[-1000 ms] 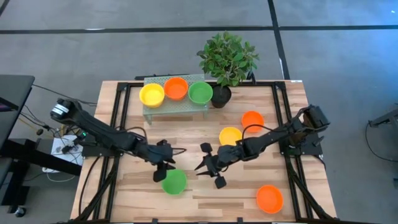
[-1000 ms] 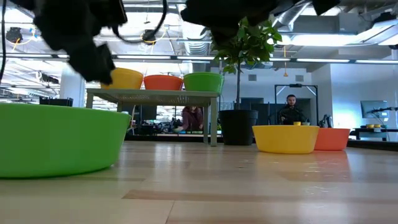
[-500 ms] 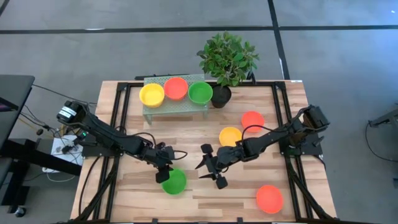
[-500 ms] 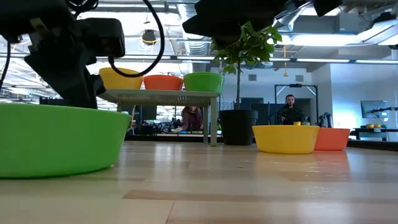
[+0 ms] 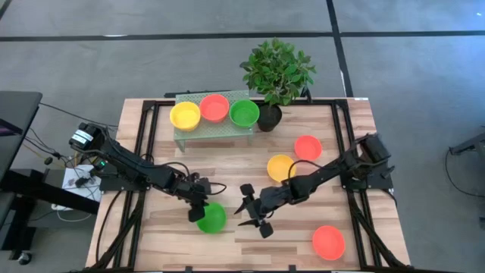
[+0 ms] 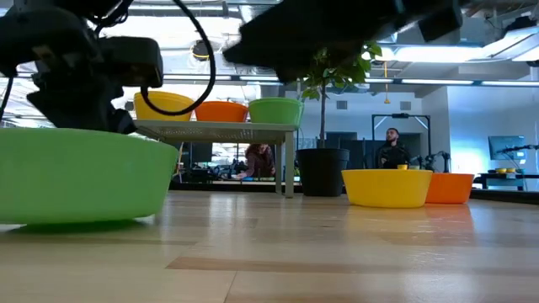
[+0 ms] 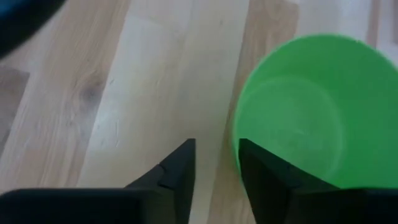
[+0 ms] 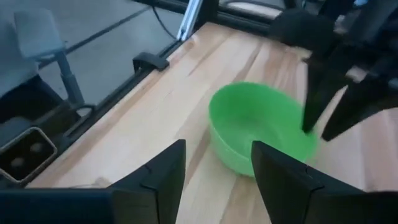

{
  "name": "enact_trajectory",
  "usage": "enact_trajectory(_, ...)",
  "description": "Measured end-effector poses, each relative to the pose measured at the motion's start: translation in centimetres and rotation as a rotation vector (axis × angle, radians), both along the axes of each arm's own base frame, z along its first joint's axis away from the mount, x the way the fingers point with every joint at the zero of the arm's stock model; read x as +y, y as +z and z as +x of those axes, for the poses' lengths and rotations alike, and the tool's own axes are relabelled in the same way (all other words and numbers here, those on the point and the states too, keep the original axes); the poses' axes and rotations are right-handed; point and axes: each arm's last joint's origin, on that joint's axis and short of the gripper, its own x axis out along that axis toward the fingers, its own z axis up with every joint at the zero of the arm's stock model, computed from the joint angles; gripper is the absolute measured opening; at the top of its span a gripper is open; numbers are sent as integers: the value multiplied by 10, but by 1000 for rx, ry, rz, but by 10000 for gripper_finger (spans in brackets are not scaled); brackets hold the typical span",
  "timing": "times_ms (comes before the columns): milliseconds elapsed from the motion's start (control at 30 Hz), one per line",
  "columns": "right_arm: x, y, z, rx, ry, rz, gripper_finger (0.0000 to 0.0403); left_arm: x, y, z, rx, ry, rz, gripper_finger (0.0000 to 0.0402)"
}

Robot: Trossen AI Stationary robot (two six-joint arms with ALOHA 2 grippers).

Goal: Pick & Place Mini bowls
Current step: Stack the green bowl on top of the other green bowls on the shelf

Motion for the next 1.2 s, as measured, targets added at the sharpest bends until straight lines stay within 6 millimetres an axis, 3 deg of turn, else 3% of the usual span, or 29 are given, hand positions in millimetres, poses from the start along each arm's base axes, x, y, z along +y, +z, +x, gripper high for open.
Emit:
enact_trajectory(267,14,-14,35,40,33,-96,167,8,-3,1,-25,47,22,11)
enact_trajectory(400,17,-4,48,69,52,-168,164,11,9,9,-83,101,21,12)
enact_trajectory(633,1,6,56,102,31,-207,163,15,17,17,-110,131,9,10)
enact_trajectory(833,-3,-1,53,168,47,-245,153,27,21,23,-100,253,-100,10)
enact_trajectory(1200,-15,-3,55,191,6,-279,79,45,21,28,-82,299,-162,11)
